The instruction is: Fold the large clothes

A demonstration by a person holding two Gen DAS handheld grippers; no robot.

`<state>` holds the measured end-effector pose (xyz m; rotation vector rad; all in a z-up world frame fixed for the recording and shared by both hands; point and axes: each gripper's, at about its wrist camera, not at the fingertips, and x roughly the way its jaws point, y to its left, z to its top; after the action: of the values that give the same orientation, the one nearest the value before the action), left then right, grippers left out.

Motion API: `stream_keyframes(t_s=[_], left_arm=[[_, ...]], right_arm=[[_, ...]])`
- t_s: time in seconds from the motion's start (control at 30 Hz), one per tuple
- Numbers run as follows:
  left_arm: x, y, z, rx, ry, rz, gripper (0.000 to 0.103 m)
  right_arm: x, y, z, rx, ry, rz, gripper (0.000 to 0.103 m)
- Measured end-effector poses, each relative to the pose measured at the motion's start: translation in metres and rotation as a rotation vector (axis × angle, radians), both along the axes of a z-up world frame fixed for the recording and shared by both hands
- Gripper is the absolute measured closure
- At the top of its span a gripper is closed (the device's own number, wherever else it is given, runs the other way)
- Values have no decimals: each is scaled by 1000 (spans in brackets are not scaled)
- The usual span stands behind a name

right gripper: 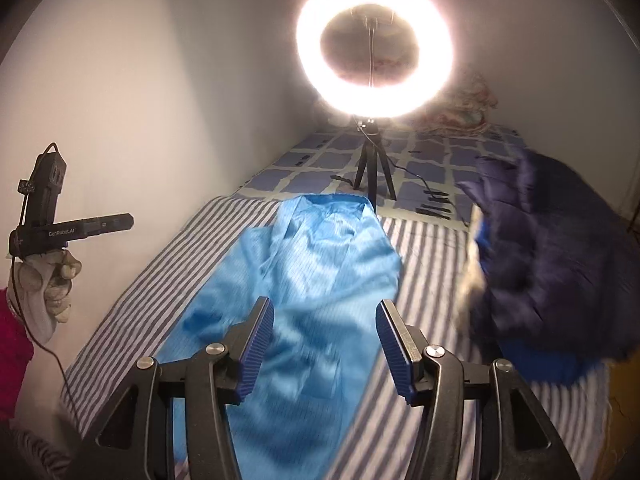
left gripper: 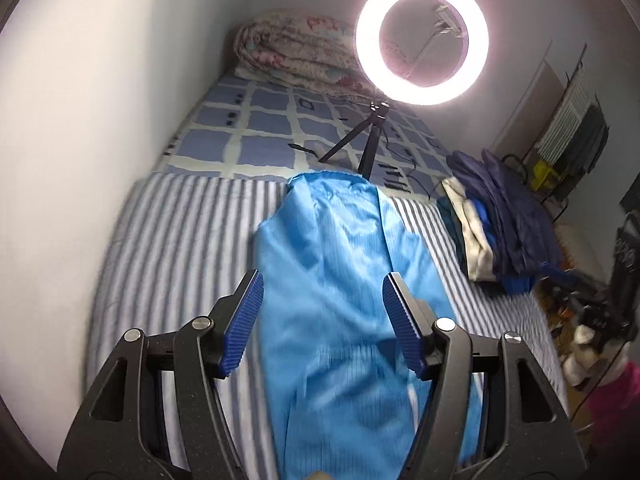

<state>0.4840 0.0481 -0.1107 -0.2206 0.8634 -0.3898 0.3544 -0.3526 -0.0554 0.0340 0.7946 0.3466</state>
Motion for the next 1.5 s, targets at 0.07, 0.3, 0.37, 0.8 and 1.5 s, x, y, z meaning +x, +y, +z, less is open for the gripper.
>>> stream_keyframes(t_s=[0.07, 0.3, 0.37, 0.8, 1.5], left_arm=[[38, -5, -20, -17, 29, -8, 39], [139, -20, -78, -46, 94, -12, 39], [163, -24, -91, -58, 122, -12, 39], [249, -56, -158, -19, 233, 5, 39], [178, -74, -83, 30, 64, -79, 100]], right_arm=[[35, 2, -14, 21, 17, -5, 47], [143, 3, -73, 32, 79, -54, 47], [163, 3, -85, 13, 91, -59, 47], [254, 8, -146, 40, 159, -31, 47], [212, 38, -94, 70, 94, -18, 103]])
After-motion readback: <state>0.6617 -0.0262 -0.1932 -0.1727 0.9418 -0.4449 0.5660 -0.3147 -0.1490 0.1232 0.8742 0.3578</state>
